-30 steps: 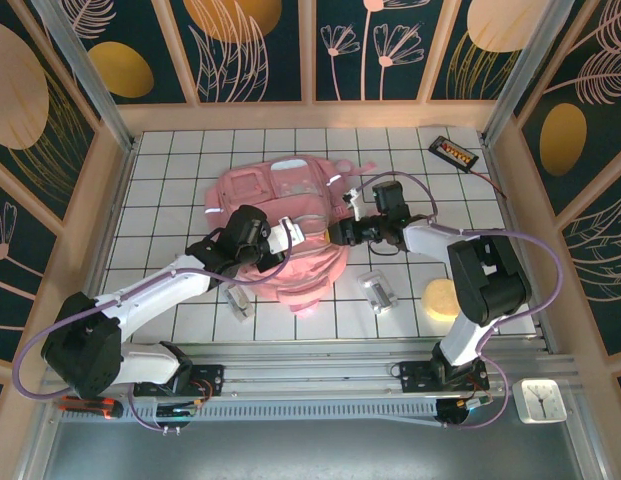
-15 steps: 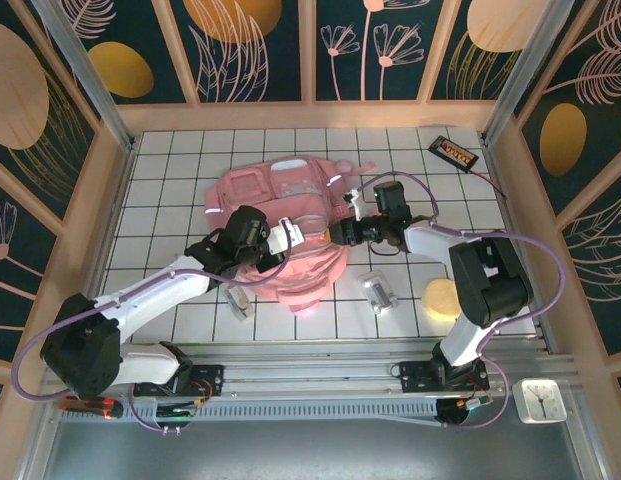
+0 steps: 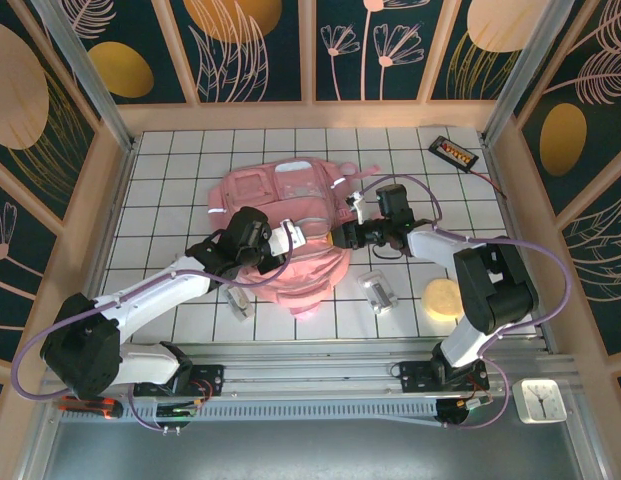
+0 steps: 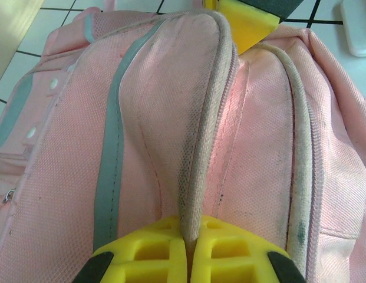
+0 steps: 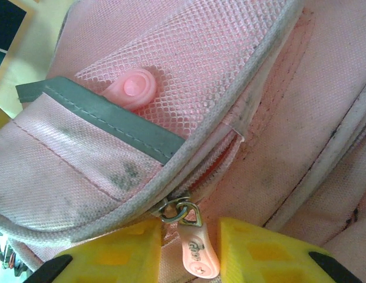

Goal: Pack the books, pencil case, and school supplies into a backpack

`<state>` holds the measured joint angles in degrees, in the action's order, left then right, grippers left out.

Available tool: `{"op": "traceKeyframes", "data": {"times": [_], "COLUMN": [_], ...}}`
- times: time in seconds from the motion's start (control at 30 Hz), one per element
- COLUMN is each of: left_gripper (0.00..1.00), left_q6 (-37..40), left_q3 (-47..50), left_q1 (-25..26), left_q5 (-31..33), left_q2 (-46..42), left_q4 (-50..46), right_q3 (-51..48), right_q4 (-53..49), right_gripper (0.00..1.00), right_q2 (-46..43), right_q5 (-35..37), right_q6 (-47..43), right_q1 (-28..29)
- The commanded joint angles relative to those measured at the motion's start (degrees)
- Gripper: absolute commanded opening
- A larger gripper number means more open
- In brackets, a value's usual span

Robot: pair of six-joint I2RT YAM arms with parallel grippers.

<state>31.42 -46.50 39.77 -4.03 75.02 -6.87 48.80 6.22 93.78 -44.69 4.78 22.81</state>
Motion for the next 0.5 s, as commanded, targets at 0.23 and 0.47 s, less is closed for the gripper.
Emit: {"op": "traceKeyframes", "data": {"times": [0.23,0.47], "left_gripper": [0.00,0.00], "left_q6": [0.8,1.2], "left_q3": [-2.1,-1.8], "left_q1": [1.2,1.2], "left_q5": [-4.3,-4.2], "left_q2": [0.5,0.5], "left_q4": [1.6,1.8], "right_q3": [-3.3,-5.1], "right_q4": [1.6,7.7], "right_gripper": [0.27,0.29], "right_q2": [-4.9,-4.5], "right_q5": [-3.2,-9.2], "right_q6": [0.4,7.5], "right_q1": [-0.9,-2.2]}}
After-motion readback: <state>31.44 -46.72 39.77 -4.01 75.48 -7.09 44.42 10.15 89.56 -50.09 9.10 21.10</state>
